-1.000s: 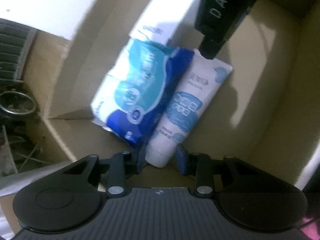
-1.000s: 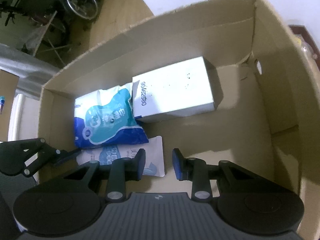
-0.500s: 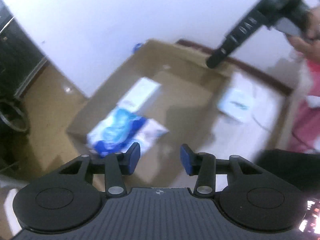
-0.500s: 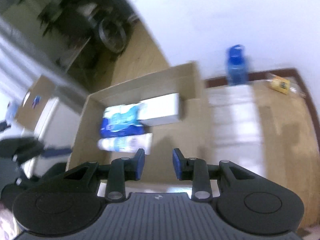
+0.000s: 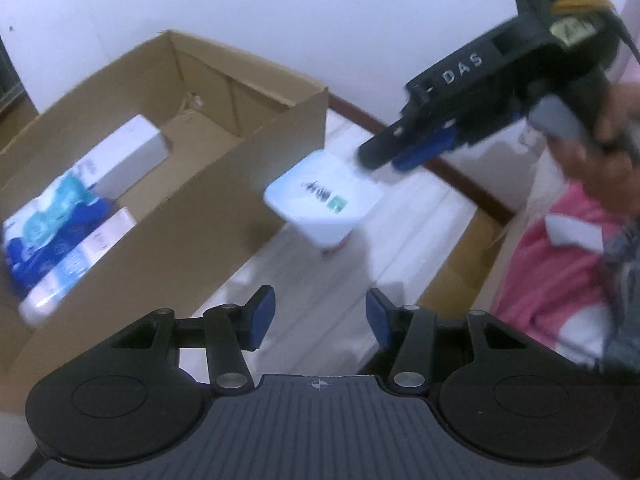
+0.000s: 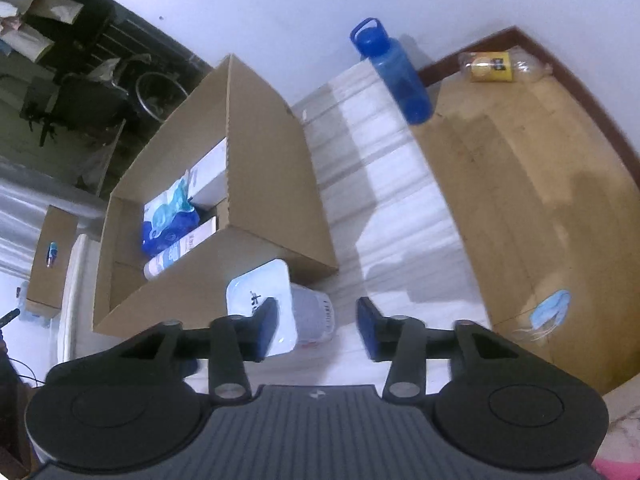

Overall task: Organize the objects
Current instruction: 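Move the right tool to the white plastic tub and close on it, then lift the white tub with the right tool toward the cardboard box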

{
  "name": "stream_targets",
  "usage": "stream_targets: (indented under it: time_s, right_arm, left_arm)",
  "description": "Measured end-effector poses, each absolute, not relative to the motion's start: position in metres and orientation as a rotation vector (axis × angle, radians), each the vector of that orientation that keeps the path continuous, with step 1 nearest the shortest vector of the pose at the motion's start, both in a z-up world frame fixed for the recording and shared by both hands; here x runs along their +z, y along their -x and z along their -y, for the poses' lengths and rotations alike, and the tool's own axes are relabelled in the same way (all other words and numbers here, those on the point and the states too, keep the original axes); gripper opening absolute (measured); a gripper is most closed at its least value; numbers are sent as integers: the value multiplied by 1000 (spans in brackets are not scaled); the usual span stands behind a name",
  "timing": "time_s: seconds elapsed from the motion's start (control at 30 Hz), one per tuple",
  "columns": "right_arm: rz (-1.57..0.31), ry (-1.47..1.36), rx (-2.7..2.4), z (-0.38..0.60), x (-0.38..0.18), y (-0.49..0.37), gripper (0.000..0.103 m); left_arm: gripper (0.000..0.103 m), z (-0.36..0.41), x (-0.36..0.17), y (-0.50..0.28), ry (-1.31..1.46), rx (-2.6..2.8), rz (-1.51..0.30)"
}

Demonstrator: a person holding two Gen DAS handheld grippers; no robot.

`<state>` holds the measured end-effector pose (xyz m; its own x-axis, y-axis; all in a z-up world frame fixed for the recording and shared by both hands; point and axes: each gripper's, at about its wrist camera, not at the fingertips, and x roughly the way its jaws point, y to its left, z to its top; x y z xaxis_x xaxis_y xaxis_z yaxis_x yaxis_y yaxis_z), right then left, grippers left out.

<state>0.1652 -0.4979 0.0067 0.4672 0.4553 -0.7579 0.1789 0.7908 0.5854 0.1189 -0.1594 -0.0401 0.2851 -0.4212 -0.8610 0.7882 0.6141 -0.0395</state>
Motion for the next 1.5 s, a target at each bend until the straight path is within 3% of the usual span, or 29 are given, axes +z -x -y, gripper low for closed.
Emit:
stream_targets:
  time_s: [0.1, 0.4, 0.57, 0.7, 0.87, 1.13, 1.5]
  right_arm:
    - [-1080, -675, 204, 491, 2, -168, 64]
    - [-1096, -753, 293, 479, -25, -178, 64]
    - [-1082, -796, 303, 480, -31, -178, 63]
    - [-1085, -790, 309, 478, -30, -177, 63]
    - [-1101, -810, 289, 479, -30, -173, 61]
    - [-1105, -791, 329, 472, -9, -158, 61]
    - [-1025, -692, 409, 443, 73, -119, 61]
  left_arm:
    - [62, 171, -45, -124, -405, -850, -952]
    - [65, 192, -73, -129, -439, -887, -904]
    - [60, 184, -82, -142, -359, -870, -945]
    - [51, 182, -90, -152, -278, -836, -956]
    - [50, 178, -89, -143, -306, -866, -948]
    - [50, 161, -67, -115, -326, -864, -907]
    - [50, 131, 1, -65, -312, -863, -805]
